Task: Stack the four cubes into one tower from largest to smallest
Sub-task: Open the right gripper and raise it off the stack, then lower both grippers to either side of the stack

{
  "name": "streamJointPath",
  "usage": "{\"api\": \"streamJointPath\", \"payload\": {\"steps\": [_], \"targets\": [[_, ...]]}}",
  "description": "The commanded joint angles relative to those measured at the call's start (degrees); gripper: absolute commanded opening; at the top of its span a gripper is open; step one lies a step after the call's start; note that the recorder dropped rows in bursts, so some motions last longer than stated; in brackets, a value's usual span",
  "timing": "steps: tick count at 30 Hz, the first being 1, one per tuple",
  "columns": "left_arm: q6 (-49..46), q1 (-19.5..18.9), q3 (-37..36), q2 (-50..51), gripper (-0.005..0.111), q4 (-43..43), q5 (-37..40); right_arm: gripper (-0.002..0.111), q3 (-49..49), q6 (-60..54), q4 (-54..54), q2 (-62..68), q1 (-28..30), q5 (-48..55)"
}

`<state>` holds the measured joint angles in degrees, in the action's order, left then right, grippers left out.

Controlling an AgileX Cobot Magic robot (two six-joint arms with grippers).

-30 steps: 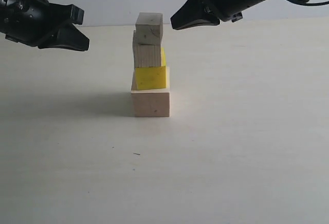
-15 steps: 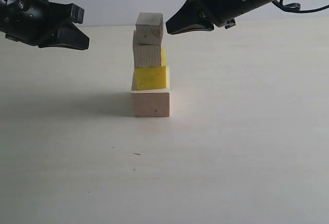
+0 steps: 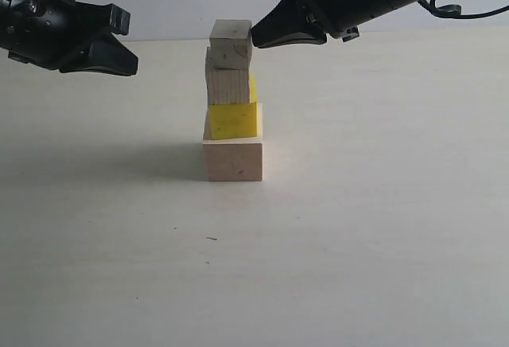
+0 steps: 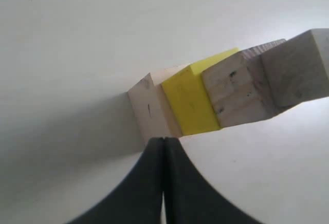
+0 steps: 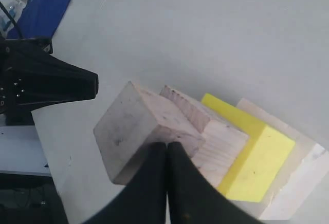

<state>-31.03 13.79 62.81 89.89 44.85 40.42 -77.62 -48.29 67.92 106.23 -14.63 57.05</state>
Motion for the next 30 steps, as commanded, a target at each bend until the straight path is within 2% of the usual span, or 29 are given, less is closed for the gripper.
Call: {"api": "streamJointPath", "payload": {"steps": [1, 14, 23, 30], "targets": [[-0.1, 0.0, -0.1, 0.1, 0.0, 0.6, -0.2, 0.0, 0.1, -1.4, 1.0, -0.1, 0.0, 0.0], [-0.2, 0.0, -0.1, 0.1, 0.0, 0.6, 0.3, 0.0, 0.1, -1.6, 0.6, -0.1, 0.0, -1.3], [-0.2, 0.0, -0.1, 0.1, 0.0, 0.6, 0.5, 0.0, 0.1, 5.4, -5.2, -0.1, 0.0, -4.9], [-0.2, 0.0, -0.1, 0.1, 0.0, 0.6, 0.1, 0.0, 0.1, 4.3, -4.0, -0.1, -1.7, -5.6]]}}
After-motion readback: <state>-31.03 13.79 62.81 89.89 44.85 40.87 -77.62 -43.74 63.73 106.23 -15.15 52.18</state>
